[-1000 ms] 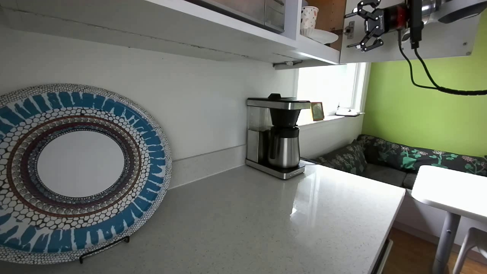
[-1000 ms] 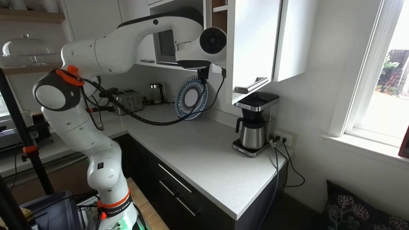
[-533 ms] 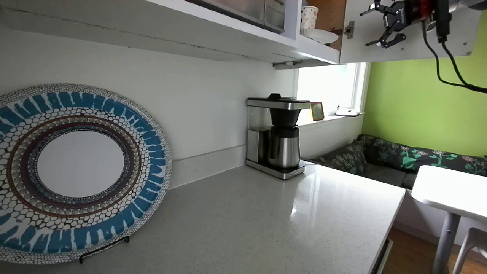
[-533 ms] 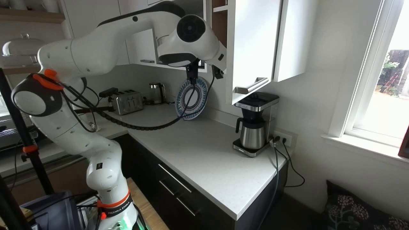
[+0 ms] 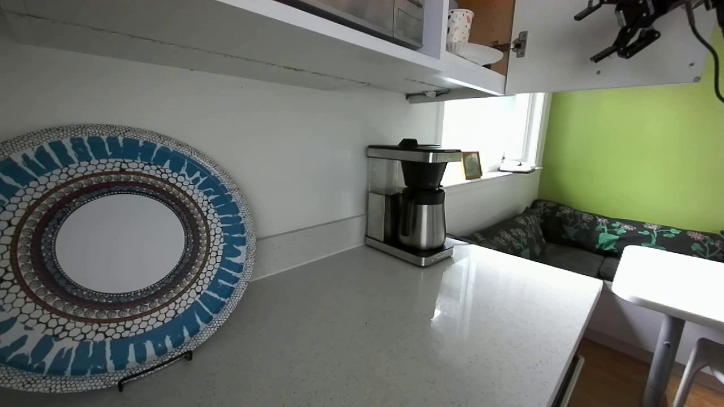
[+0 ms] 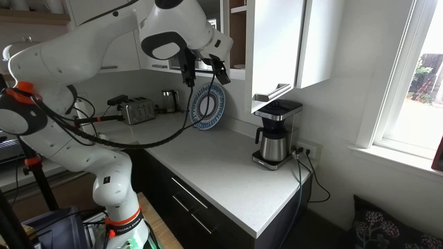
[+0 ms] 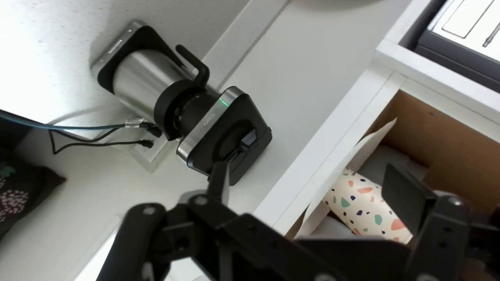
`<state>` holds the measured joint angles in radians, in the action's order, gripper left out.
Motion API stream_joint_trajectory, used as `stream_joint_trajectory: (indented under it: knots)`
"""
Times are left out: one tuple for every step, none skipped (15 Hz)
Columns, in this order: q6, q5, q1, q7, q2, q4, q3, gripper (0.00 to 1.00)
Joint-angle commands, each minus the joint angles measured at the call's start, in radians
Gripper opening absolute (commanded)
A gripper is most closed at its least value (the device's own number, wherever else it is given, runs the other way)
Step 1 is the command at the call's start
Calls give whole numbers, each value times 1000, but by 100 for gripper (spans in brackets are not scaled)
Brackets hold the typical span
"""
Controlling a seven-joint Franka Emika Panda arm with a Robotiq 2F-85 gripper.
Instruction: Pick up the paper towel with a cup on top and put it in the bottom right shelf of the top wall cabinet
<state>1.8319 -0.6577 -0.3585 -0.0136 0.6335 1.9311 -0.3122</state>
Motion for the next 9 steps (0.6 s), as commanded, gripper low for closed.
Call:
stream_joint_trajectory:
  knots:
    - [-45,156,25,-46,66,-6,-3,100]
    - [-51,195,35,-59,82,-11,-1,100]
    - [-52,228,49,-83,98,-12,-3,100]
    - [-54,254,61,-107,112,-12,-7,100]
    - [-56,282,71,-119,126,-14,-2,100]
    - [-53,304,82,-140,141,-11,-3,100]
    - [-67,325,93,-148,154,-13,-6,100]
    - [-56,352,96,-157,171,-8,4,100]
    - [-60,371,106,-172,188,-5,3,100]
